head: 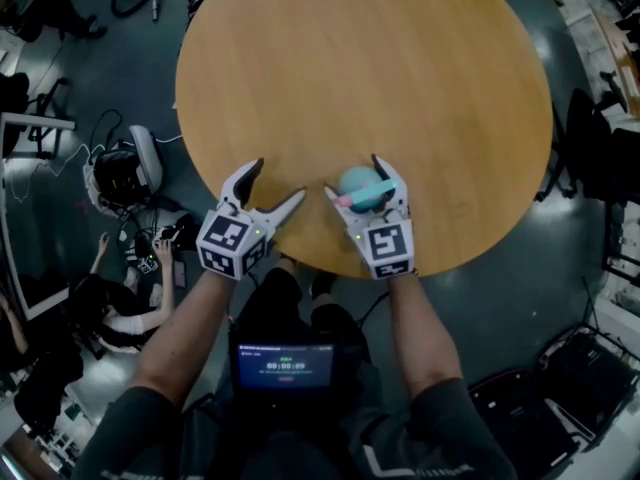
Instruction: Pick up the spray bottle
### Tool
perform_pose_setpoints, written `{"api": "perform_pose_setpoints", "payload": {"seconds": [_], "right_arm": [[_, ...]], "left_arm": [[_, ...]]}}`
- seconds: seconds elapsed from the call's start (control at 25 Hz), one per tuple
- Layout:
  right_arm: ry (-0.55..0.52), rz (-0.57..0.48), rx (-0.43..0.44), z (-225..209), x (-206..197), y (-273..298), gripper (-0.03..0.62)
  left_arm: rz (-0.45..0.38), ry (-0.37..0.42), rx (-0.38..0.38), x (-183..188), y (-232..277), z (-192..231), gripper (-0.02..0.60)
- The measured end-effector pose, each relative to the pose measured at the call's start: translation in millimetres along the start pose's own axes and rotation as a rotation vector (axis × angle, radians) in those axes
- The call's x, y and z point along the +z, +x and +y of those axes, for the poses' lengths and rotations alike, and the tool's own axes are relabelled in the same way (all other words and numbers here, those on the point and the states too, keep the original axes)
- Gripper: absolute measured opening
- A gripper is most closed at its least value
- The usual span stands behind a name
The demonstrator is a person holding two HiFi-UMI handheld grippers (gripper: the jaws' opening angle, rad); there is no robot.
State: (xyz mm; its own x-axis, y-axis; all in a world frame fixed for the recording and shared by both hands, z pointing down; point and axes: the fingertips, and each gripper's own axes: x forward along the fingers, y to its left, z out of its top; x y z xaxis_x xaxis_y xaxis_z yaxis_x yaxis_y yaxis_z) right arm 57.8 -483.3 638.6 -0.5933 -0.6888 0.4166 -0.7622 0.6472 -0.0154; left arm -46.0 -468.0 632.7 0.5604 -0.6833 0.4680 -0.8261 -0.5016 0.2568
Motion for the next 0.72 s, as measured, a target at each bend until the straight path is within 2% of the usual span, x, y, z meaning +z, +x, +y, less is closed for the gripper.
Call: {"api": "perform_pose_setpoints", "payload": {"seconds": [0.28, 0.4, 0.72], "right_arm": [[-0.007, -0.030, 0.006, 0.3, 8.9, -1.0, 0.426], [0.031, -0.030, -0.016, -0.9, 26.3, -9.2, 0.426], [0.016, -0.097, -0.027, -1.8, 77.2, -36.8, 0.426]], "left_arm": [[-0.051, -0.008, 0.009, 16.8, -5.5, 3.2, 0.400], [-0.079, 0.000, 0.002, 28.8, -11.1, 1.2, 0.392], [-0.168, 0.032, -0.002, 73.6, -33.6, -10.7, 0.383]]}}
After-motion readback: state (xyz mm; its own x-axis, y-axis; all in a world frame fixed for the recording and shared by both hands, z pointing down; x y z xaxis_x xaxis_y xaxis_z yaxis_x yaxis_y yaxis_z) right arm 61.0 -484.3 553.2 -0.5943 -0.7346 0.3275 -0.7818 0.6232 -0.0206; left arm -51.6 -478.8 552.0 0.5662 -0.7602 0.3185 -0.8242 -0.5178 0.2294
